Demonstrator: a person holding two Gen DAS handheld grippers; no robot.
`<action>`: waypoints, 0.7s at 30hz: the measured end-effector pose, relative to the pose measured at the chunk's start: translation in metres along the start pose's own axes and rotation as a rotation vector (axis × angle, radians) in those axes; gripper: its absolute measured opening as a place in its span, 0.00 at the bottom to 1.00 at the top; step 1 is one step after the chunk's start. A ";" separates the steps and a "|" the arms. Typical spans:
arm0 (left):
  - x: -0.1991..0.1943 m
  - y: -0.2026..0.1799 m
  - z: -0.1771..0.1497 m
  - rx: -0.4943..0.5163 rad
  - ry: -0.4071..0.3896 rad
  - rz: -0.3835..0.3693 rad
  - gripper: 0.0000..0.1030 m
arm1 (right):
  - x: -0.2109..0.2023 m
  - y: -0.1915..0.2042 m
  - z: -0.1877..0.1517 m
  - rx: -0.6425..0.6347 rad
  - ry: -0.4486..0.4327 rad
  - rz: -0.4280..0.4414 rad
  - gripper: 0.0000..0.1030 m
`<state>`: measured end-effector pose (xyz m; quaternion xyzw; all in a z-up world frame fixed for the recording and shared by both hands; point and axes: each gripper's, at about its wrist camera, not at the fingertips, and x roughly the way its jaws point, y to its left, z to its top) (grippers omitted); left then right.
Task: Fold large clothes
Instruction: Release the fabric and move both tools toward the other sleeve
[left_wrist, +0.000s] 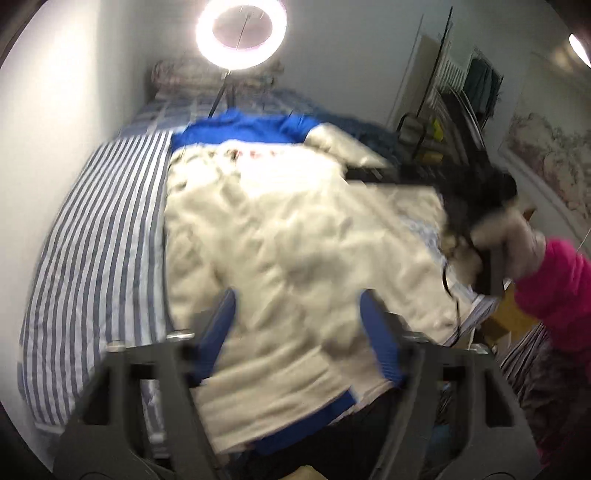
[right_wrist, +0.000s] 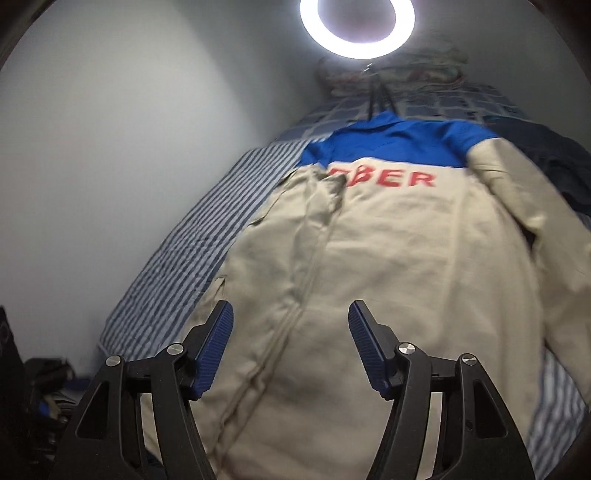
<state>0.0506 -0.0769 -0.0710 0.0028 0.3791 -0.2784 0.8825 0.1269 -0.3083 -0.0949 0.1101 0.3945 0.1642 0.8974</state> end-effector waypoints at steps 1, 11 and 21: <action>0.002 -0.004 0.007 0.011 -0.003 -0.009 0.70 | -0.011 -0.004 -0.002 0.010 -0.011 -0.010 0.63; 0.022 -0.029 0.050 0.031 -0.007 -0.094 0.70 | -0.109 -0.101 -0.036 0.122 -0.040 -0.227 0.63; 0.053 -0.030 0.041 -0.003 0.076 -0.096 0.70 | -0.172 -0.236 -0.056 0.303 -0.026 -0.407 0.62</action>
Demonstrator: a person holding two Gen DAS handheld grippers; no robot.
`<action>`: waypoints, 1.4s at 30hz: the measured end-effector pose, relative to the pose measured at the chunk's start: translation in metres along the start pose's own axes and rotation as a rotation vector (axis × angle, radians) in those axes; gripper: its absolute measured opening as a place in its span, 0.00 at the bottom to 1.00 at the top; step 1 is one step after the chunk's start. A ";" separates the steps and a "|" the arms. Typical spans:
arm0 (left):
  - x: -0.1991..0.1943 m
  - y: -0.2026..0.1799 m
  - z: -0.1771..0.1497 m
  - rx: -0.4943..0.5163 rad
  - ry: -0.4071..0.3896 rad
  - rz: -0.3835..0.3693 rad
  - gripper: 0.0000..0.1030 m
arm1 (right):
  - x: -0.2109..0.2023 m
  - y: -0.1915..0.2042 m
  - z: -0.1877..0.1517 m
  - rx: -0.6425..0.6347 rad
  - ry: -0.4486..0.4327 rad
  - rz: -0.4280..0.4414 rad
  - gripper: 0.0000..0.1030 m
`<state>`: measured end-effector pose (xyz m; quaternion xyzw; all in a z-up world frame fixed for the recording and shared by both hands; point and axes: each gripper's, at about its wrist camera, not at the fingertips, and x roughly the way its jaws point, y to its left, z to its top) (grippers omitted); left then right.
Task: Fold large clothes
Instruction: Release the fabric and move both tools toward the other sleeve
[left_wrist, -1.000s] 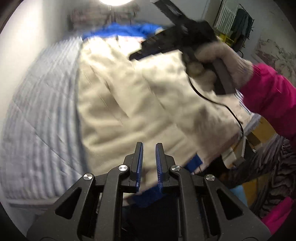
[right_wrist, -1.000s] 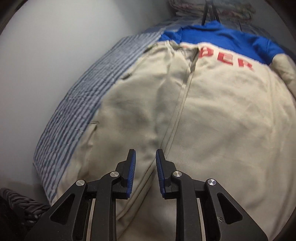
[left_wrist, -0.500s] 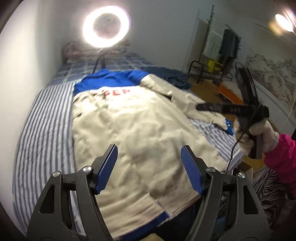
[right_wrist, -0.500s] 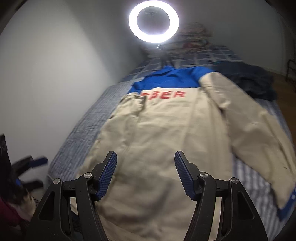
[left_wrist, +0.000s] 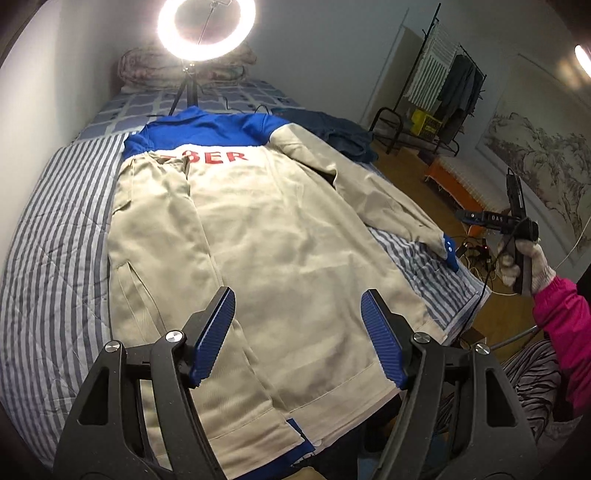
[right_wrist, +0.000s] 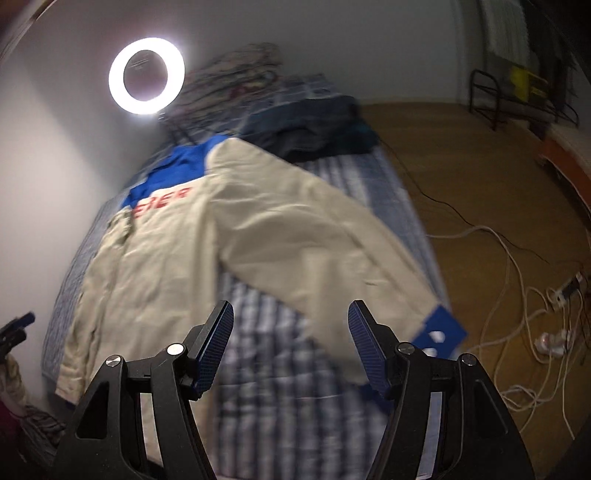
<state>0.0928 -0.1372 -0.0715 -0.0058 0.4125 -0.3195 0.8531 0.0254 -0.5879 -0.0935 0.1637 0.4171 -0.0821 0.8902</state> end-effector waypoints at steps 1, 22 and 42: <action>0.002 -0.001 -0.001 0.001 0.006 0.002 0.70 | 0.002 -0.016 0.002 0.035 -0.003 -0.018 0.62; 0.069 -0.035 0.007 0.049 0.118 -0.037 0.70 | 0.086 -0.110 0.023 0.154 0.083 -0.064 0.61; 0.050 -0.026 0.013 0.037 0.076 -0.021 0.70 | 0.033 -0.050 0.028 -0.004 0.012 -0.015 0.02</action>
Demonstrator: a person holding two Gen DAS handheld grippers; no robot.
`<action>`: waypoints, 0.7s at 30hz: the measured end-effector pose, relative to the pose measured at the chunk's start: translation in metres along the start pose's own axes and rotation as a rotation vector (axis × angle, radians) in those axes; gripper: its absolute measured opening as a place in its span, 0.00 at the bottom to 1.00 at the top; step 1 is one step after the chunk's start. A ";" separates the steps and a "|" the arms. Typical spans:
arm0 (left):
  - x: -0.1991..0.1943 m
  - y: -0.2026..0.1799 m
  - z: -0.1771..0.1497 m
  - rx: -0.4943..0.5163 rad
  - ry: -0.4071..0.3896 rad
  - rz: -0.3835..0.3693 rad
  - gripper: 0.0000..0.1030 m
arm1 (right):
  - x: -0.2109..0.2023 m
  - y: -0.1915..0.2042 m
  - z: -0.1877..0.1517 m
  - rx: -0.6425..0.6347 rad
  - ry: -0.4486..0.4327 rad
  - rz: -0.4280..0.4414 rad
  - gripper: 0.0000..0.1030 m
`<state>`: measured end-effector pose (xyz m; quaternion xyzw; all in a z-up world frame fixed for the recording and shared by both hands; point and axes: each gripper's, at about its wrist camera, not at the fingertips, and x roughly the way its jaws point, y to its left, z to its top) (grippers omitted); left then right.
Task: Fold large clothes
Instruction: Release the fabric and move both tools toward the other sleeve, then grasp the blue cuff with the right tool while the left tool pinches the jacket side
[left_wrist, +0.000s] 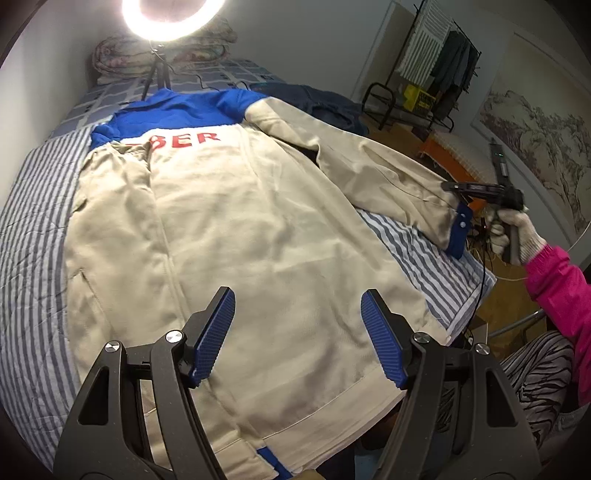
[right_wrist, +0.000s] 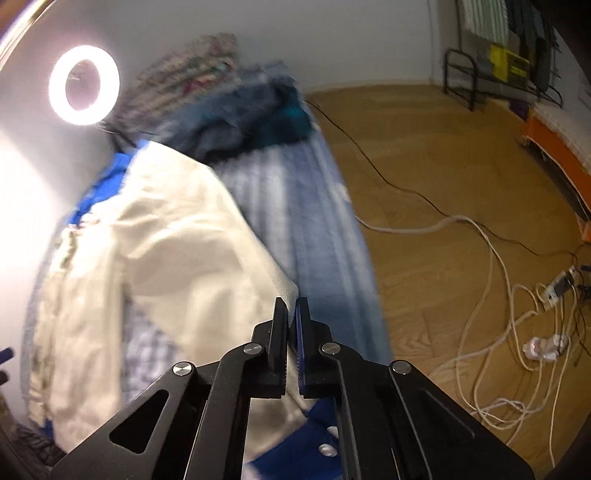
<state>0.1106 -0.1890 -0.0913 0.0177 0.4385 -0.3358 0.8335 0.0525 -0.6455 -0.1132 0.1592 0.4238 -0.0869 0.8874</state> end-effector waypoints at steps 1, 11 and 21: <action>-0.003 0.002 0.000 -0.004 -0.007 0.001 0.70 | -0.009 0.010 -0.001 -0.014 -0.011 0.016 0.02; -0.033 0.017 -0.001 -0.051 -0.065 0.017 0.70 | -0.067 0.138 -0.029 -0.194 -0.044 0.148 0.02; -0.046 0.041 -0.008 -0.137 -0.083 0.032 0.70 | -0.045 0.282 -0.101 -0.484 0.102 0.305 0.02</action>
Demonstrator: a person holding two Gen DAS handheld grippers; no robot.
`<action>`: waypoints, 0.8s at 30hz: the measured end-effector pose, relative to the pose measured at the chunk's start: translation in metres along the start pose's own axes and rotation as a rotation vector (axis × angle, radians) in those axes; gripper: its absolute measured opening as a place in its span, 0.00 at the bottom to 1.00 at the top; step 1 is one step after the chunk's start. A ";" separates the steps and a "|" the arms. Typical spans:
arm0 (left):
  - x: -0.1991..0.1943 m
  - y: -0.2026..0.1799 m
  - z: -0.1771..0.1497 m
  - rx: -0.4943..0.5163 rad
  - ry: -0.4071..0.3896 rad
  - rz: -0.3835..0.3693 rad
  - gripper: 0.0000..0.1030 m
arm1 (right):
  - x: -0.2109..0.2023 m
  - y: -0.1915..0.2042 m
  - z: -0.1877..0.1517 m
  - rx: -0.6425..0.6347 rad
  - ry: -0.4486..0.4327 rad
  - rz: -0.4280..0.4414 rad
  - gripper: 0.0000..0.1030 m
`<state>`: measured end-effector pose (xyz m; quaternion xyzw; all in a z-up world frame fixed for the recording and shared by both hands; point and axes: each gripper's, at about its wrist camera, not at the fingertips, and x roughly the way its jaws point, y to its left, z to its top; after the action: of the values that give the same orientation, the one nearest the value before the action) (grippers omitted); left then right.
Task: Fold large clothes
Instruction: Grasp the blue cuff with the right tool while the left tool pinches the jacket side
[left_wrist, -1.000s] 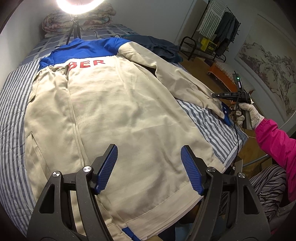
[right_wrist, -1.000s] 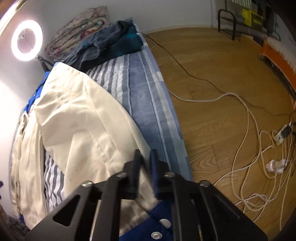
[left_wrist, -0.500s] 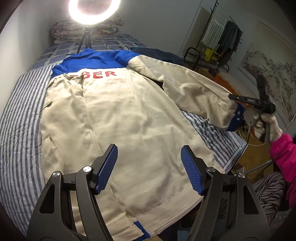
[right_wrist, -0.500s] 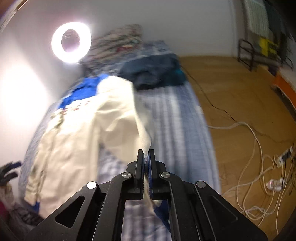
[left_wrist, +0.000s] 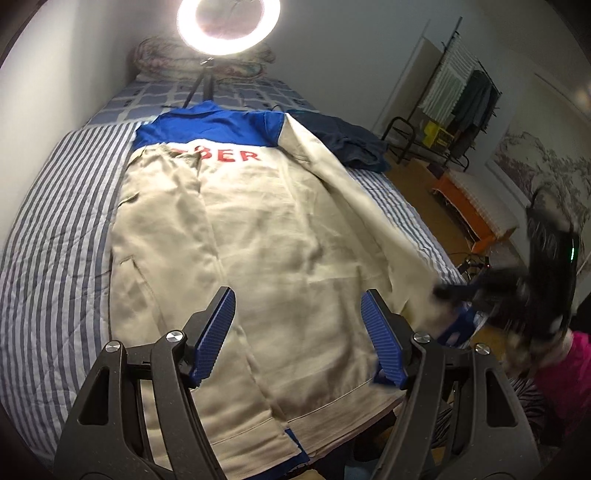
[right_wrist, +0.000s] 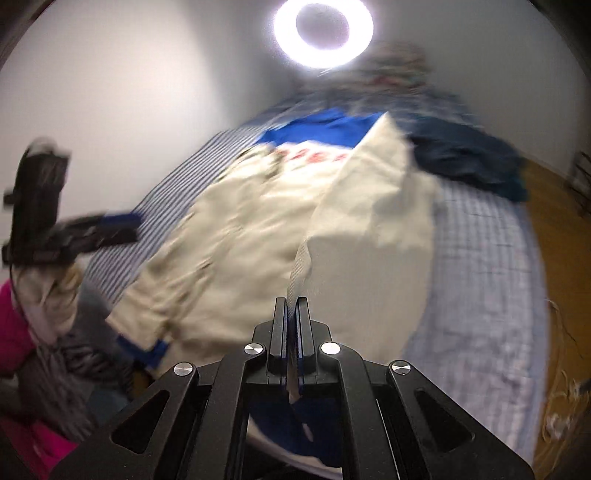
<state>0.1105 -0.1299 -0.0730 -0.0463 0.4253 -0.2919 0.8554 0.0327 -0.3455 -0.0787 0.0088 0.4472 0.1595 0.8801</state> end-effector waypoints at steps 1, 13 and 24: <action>0.001 0.003 -0.001 -0.011 0.003 0.001 0.70 | 0.015 0.011 -0.001 -0.024 0.034 0.007 0.02; 0.032 -0.008 -0.040 -0.099 0.152 -0.168 0.70 | -0.008 -0.022 0.003 0.192 0.037 0.136 0.31; 0.072 -0.029 -0.064 -0.168 0.250 -0.323 0.70 | 0.016 -0.110 -0.062 0.480 0.115 0.176 0.31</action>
<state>0.0828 -0.1817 -0.1549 -0.1483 0.5379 -0.3922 0.7313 0.0222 -0.4537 -0.1456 0.2469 0.5191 0.1250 0.8087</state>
